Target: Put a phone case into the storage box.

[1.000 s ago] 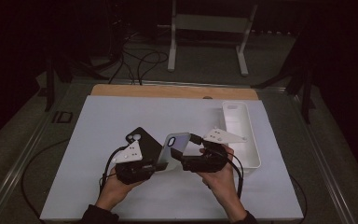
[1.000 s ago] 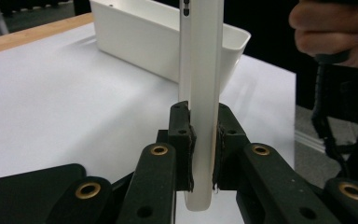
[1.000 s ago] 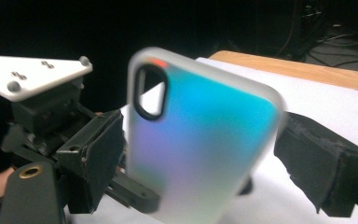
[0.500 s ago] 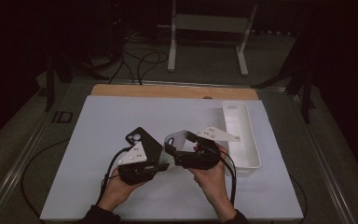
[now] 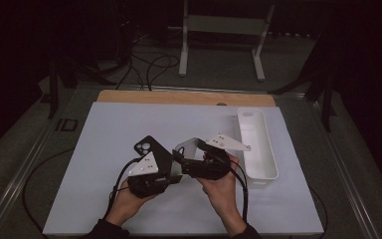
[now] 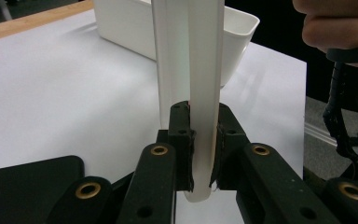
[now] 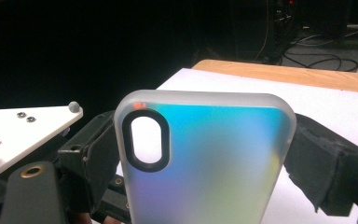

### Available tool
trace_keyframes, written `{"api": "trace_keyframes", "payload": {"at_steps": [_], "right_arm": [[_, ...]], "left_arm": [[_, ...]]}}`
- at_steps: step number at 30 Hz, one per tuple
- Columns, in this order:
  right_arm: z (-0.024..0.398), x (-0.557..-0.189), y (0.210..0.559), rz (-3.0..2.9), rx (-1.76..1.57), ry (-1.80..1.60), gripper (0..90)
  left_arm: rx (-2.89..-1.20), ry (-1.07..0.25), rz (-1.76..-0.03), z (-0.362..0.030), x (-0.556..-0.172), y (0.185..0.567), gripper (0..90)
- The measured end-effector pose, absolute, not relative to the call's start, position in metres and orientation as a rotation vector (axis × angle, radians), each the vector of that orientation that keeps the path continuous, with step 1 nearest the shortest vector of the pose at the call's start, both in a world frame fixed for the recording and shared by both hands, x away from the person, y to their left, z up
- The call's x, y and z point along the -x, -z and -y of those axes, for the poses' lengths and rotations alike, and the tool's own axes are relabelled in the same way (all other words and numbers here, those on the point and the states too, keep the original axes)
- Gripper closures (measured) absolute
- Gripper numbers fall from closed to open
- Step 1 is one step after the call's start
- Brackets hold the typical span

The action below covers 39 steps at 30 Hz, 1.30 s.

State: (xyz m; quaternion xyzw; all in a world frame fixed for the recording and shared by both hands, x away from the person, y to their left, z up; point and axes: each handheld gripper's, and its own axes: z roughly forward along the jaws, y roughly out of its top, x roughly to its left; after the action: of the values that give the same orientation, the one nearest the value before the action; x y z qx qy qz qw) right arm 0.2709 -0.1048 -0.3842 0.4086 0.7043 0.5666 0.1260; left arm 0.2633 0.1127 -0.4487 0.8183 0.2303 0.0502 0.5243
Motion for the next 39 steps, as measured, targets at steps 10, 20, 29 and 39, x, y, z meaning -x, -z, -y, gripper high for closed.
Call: {"api": "trace_keyframes", "payload": {"at_steps": [10,20,29,39], "right_arm": [[0.104,-0.269,0.383,-2.057,-1.161,-1.636,16.9],[0.11,-0.272,0.384,-2.042,-1.18,-1.625,16.9],[0.114,-0.273,0.384,-2.035,-1.186,-1.622,16.9],[0.121,-0.275,0.38,-2.023,-1.177,-1.609,16.9]], "left_arm": [[-1.938,-0.115,-0.544,-0.114,-0.264,0.448,77.2],[-1.903,-0.146,-0.582,-0.123,-0.264,0.445,56.9],[-1.882,-0.248,-0.654,-0.13,-0.263,0.444,32.2],[-1.851,-0.396,-0.795,-0.148,-0.261,0.446,9.0]]}}
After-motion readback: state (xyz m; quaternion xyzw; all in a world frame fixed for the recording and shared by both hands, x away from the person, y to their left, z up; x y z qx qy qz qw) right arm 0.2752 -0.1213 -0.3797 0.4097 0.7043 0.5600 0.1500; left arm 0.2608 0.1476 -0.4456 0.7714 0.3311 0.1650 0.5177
